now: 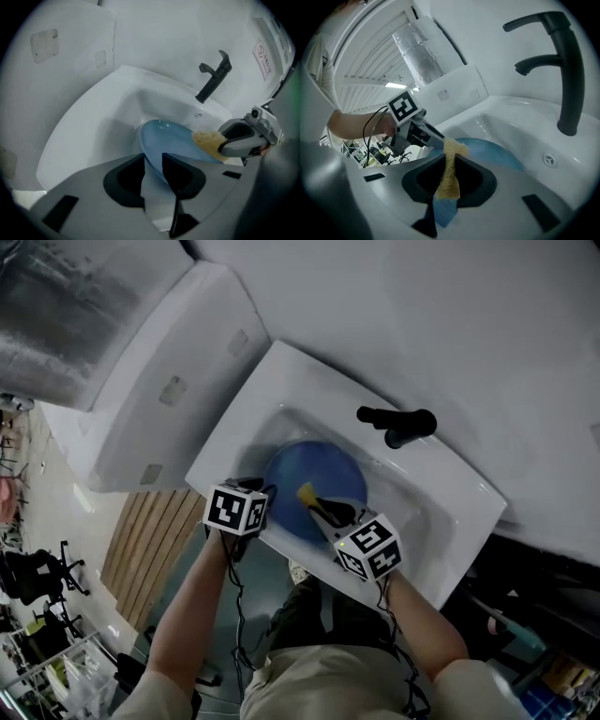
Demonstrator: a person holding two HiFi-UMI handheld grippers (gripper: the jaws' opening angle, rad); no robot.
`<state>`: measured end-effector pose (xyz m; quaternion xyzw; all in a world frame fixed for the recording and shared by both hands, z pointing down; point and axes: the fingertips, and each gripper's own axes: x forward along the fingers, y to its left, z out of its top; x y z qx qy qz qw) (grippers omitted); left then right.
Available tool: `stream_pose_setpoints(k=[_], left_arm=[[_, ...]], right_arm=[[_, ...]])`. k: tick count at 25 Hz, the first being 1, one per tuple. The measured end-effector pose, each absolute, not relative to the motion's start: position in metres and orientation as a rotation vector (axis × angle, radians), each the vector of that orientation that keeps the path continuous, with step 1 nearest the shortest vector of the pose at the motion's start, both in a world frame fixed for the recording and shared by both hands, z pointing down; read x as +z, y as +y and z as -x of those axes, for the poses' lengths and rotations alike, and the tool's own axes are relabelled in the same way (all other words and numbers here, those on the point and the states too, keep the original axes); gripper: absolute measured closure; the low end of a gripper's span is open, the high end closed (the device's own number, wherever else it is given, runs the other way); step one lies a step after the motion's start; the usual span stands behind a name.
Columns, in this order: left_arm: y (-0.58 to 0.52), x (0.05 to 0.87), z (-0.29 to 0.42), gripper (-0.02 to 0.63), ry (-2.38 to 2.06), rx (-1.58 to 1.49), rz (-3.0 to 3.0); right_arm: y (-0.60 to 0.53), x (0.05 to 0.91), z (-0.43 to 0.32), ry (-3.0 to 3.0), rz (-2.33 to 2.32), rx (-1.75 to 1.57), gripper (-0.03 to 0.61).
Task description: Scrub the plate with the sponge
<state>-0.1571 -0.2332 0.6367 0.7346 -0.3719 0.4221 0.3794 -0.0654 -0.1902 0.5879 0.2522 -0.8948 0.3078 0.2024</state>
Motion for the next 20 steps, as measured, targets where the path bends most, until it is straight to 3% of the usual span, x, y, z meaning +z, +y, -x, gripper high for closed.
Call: stream_pose_setpoints(k=[20], left_arm=[[-0.241,0.641,0.157,0.545,-0.992,1.074,-1.828]], right_arm=[[-0.255,0.669,0.128,-2.358,-0.478,0.600,0.509]])
